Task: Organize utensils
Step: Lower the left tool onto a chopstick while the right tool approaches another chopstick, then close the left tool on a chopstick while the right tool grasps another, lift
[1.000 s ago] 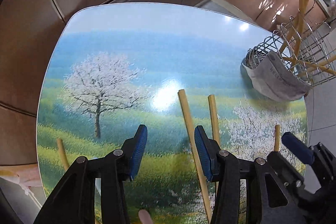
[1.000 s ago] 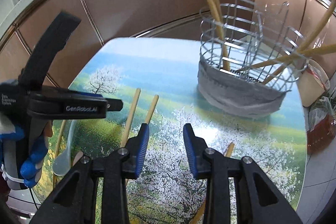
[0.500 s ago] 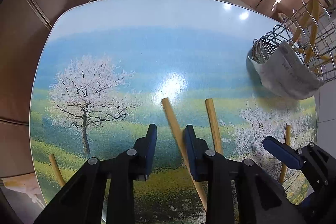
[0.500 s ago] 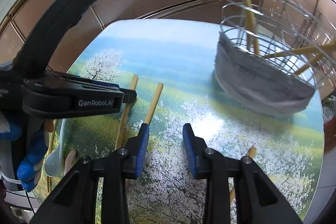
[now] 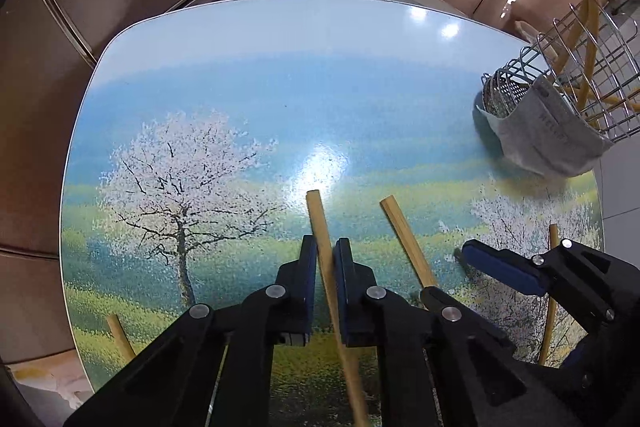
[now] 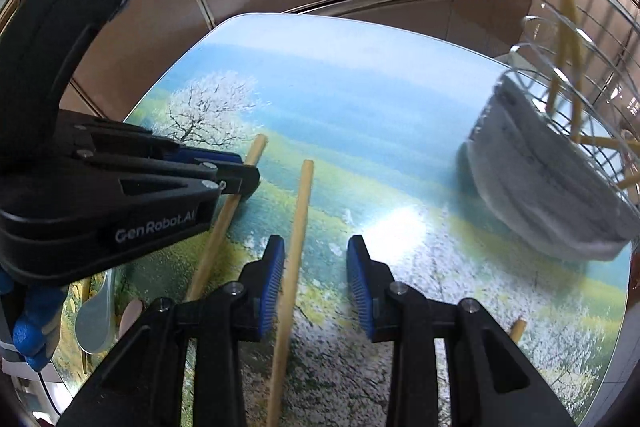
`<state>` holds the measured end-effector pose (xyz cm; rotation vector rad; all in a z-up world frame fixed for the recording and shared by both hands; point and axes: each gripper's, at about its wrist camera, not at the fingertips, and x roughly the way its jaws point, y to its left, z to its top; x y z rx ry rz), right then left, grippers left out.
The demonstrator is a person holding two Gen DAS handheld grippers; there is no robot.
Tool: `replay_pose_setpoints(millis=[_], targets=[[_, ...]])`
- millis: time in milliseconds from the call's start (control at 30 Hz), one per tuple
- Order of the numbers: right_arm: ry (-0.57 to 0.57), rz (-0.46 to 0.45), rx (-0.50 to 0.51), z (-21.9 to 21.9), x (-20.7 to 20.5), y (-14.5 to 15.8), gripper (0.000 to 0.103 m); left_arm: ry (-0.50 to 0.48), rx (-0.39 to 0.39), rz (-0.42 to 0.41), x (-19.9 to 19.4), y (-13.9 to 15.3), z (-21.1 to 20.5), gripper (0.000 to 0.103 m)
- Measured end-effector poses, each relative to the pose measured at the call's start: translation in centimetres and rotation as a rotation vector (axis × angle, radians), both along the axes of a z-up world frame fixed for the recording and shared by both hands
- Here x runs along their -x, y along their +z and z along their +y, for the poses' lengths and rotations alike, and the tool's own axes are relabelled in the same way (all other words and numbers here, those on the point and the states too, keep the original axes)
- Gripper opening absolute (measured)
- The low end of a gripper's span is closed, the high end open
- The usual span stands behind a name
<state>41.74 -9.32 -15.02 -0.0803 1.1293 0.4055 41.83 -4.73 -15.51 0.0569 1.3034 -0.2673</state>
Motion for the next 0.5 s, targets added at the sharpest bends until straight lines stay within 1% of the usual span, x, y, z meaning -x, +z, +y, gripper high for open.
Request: replay_pose_setpoints(millis=[67,133,200,233,367,500], targets=[[0.009,0.000,0.013,0.6,-0.2,-0.3,0.030,0.003,0.014,0.004,-0.1,0.0,0.3,0.008],[0.014,0.007,0.033,1.0,-0.5,-0.3,0.023,0.005,0.020,0.005,0.1,0.1,0.3,0.008],[0.014,0.011,0.062,1.3,-0.7,-0.4,0.012,0.009,0.020,0.003,0.2,0.1,0.4,0.008],[0.011,0.016,0.073,1.4,-0.9,-0.5,0.010,0.015,0.020,0.002,0.3,0.2,0.3,0.008],[0.006,0.045,0.079,1.2,-1.2,-0.5,0.007,0.046,0.021,0.005,0.2,0.2,0.2,0.007],[-0.033,0.059,0.039,0.4,-1.2,-0.4,0.006,0.090,0.022,0.003,0.4,0.2,0.0,0.006]])
